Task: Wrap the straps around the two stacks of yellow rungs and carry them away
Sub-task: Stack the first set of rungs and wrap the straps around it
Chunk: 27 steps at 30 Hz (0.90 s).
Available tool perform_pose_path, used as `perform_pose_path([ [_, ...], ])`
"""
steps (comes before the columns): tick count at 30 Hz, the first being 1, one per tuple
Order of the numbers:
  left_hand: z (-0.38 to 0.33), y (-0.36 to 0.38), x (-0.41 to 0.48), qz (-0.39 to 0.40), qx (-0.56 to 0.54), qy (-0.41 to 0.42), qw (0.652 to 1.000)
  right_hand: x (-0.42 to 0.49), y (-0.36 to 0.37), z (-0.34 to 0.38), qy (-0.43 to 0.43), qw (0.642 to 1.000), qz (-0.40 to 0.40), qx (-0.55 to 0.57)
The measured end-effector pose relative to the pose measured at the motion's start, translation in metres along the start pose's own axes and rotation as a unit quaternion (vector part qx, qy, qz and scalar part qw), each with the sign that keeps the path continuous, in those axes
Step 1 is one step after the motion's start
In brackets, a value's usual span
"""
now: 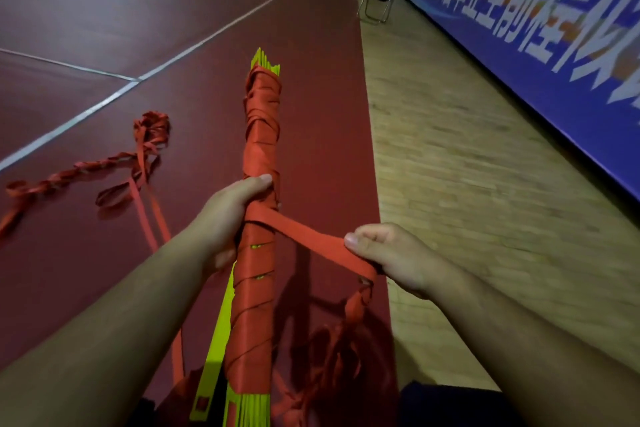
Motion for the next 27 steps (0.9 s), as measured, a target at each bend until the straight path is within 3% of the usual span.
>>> perform_pose_path([
  [3, 0.019, -0.012, 0.012, 0.004, -0.032, -0.019, 0.999, 0.007, 0.014, -0.015, 0.015, 1.000, 0.025, 0.009],
  [7, 0.036, -0.023, 0.026, 0.018, -0.009, -0.042, 0.999, 0.013, 0.029, -0.033, 0.000, 0.996, 0.003, -0.087],
  [13, 0.049, -0.035, 0.039, 0.014, 0.032, -0.065, 0.997, 0.024, 0.033, -0.050, 0.010, 0.998, -0.046, -0.031],
  [16, 0.057, -0.045, 0.043, 0.005, 0.037, -0.078, 0.996, 0.031, 0.033, -0.053, 0.000, 0.999, -0.029, -0.030],
  [22, 0.071, -0.045, 0.045, -0.078, -0.009, -0.108, 0.991, 0.041, 0.049, -0.074, 0.044, 0.998, 0.018, -0.041],
  [27, 0.064, -0.033, 0.048, -0.018, -0.030, -0.119, 0.992, 0.040, 0.049, -0.081, 0.077, 0.996, 0.020, -0.039],
])
Point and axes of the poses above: each hand's wrist, its own x-axis towards the middle knuckle, its own y-axis out of the palm, z = x × y, the point moved 3 cm from there along x, towards the middle knuckle, and after that the axes turned 12 degrees about -x, right-handed, at the moved point
